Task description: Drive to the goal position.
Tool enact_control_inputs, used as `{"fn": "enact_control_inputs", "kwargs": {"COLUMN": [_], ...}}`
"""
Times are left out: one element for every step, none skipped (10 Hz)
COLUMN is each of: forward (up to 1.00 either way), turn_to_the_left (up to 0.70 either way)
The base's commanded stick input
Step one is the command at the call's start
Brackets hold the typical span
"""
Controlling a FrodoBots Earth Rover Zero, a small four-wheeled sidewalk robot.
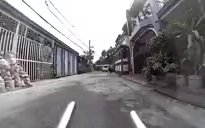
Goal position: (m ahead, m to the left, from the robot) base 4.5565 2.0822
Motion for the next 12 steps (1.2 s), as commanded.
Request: {"fn": "enact_control_inputs", "kwargs": {"forward": [0.85, 0.85, 0.85, 0.85, 0.85, 0.85, 0.85, 0.85, 0.85, 0.85, 0.85, 0.85], "turn_to_the_left": [0.00, 0.00, 0.00, 0.00, 0.00, 0.00, 0.00, 0.00, 0.00, 0.00, 0.00, 0.00]}}
